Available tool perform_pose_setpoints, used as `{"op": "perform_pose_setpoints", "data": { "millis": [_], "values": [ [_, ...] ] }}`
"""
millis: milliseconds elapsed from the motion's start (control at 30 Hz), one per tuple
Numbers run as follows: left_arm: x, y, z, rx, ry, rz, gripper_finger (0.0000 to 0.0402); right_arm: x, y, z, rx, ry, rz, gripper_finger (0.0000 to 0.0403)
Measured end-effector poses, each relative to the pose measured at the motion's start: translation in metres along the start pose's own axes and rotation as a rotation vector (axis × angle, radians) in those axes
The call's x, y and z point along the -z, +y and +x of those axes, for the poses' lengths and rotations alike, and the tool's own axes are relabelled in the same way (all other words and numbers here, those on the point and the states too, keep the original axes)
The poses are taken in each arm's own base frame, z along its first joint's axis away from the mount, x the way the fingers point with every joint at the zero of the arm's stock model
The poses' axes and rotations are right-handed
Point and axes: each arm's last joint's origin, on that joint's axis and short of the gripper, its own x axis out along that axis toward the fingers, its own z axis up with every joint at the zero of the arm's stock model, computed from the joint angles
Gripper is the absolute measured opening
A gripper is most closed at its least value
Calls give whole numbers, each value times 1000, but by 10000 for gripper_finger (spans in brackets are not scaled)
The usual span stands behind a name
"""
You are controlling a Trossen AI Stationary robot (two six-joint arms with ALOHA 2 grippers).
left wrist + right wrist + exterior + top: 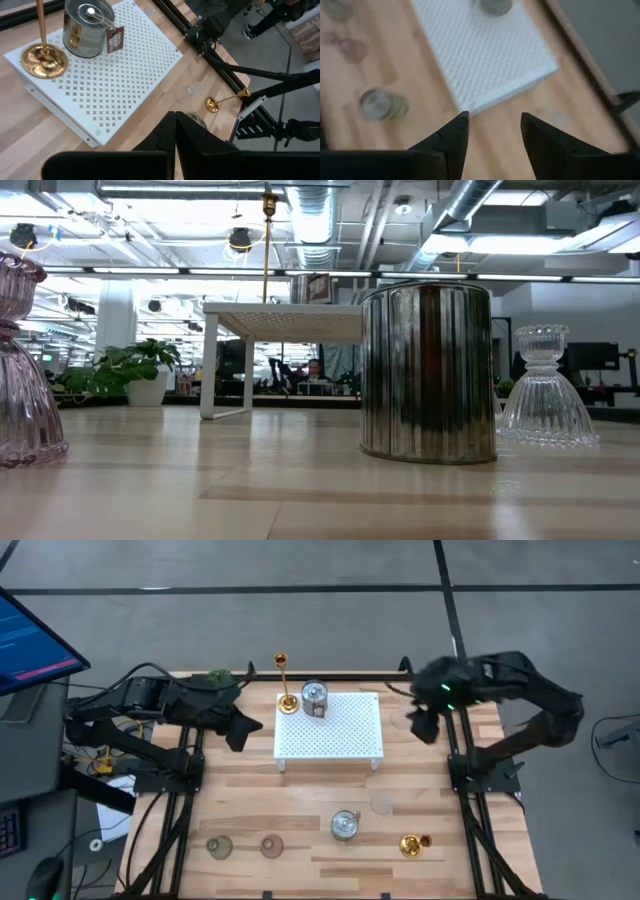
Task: Pick & Place candle stick holders
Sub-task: Put the gold candle holder on the shelf
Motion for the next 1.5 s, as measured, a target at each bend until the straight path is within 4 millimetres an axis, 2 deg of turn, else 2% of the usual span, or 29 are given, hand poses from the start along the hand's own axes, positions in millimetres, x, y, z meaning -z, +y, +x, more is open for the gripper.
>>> {"op": "perform_pose_setpoints", "data": {
  "millis": [200,333,533,767,1000,1200,1500],
  "values": [
    [0,1,-2,1,-8,-3,8,32,26,16,-122,169,56,190],
    [0,1,-2,1,-8,-3,8,62,41,17,-222,283,68,213],
    [-1,0,-2,4,-11,-4,8,109,39,8,-244,354,193,225],
    [-1,0,-2,5,-12,-4,8,159,50,29,-202,487,147,226],
    [-1,0,-2,11,-18,-6,8,196,60,47,-247,481,112,228],
    [-2,0,-2,1,-33,-7,8,220,78,68,-314,391,93,229],
    [-4,1,-2,-32,-75,-9,8,258,106,94,-389,394,112,232]
  ]
}}
